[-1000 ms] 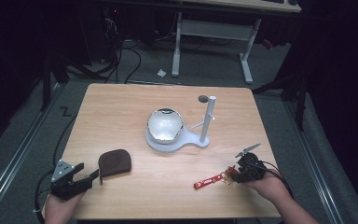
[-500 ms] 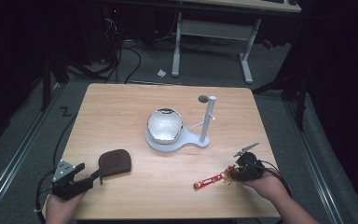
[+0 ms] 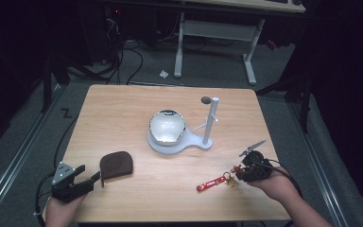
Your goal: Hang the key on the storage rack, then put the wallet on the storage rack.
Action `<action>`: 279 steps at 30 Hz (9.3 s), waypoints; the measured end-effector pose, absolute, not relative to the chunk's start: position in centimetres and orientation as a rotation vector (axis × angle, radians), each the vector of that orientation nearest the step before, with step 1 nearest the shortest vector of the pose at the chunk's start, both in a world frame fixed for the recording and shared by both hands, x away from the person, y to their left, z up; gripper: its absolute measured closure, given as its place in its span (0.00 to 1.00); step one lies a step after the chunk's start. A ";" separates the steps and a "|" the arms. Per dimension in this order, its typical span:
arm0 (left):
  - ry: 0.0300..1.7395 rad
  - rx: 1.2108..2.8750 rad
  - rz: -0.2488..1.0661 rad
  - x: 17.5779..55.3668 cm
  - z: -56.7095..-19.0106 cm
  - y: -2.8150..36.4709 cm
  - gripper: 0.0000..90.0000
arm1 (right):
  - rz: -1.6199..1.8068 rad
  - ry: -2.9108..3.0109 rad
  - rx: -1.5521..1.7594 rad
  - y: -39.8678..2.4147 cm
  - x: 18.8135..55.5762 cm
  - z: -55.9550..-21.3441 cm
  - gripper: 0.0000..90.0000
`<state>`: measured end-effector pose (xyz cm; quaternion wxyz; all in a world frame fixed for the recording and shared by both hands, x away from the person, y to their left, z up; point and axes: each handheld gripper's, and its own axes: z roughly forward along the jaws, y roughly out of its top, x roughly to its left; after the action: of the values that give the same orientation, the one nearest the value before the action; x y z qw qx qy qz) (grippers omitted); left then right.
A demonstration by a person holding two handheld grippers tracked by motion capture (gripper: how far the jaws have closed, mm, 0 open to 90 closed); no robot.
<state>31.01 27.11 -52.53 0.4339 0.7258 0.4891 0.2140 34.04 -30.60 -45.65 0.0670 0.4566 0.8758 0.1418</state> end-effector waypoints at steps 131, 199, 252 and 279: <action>1.223 1.753 0.513 30.8 -52.4 27.9 0.35 | 0.434 2.535 1.074 -22.5 39.7 -26.1 0.74; 1.228 1.769 0.508 30.9 -52.5 27.9 0.35 | 0.607 2.534 1.303 -24.5 42.3 -39.7 0.66; 1.240 1.777 0.499 31.4 -52.2 25.8 0.35 | 1.057 1.974 1.213 -30.6 27.8 -50.8 0.52; 1.292 1.752 0.397 36.2 -52.9 25.7 0.61 | 1.052 2.026 1.262 -31.2 28.4 -52.2 0.53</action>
<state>36.22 25.70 -52.91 0.4477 0.7080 0.5221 0.1603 28.42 -31.15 -52.15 0.2632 0.4668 0.7493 0.3890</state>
